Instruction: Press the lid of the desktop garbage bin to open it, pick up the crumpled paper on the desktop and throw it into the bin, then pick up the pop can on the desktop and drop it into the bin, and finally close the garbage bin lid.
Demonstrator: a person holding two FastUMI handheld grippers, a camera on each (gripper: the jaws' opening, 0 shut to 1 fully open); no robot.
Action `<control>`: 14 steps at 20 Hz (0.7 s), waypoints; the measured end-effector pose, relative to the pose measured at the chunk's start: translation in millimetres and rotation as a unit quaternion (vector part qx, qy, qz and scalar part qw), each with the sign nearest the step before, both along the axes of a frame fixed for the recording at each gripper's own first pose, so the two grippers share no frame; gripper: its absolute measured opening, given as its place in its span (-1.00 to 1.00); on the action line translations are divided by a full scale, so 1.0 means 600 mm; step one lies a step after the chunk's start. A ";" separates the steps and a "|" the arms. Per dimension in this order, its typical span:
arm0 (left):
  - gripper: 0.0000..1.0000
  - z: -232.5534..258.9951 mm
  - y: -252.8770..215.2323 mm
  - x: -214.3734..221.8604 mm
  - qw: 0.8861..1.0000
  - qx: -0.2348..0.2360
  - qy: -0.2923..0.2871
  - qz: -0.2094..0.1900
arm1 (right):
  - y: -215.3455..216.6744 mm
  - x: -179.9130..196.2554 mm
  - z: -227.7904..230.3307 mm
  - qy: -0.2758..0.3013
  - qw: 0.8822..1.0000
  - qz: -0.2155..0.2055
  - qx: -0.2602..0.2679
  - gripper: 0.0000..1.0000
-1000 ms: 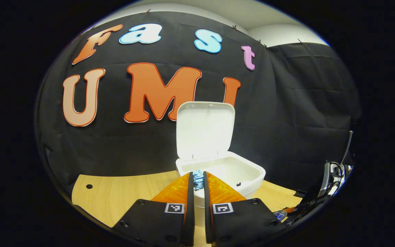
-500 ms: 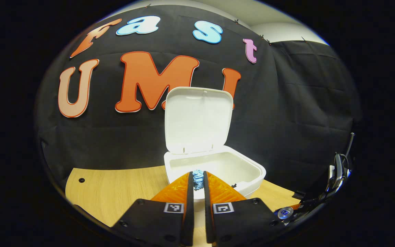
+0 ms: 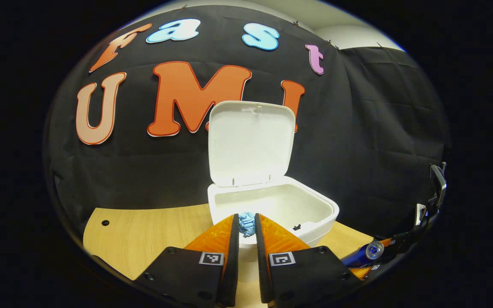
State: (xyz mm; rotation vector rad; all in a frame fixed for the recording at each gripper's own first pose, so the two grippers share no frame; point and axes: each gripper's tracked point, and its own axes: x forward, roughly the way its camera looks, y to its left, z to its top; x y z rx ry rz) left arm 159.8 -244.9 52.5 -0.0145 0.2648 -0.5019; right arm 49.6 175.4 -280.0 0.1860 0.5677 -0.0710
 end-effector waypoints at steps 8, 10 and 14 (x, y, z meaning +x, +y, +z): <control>0.43 -0.009 0.028 -0.003 1.000 0.006 -0.001 0.014 | -0.031 0.019 0.060 -0.030 0.999 -0.005 -0.014 0.63; 0.57 -0.007 0.038 -0.008 1.000 0.007 -0.004 0.017 | -0.038 0.027 0.078 -0.045 0.999 -0.005 -0.020 0.63; 0.92 0.000 0.060 -0.019 0.999 0.024 -0.024 0.019 | -0.055 0.044 0.107 -0.059 0.997 0.002 -0.042 0.63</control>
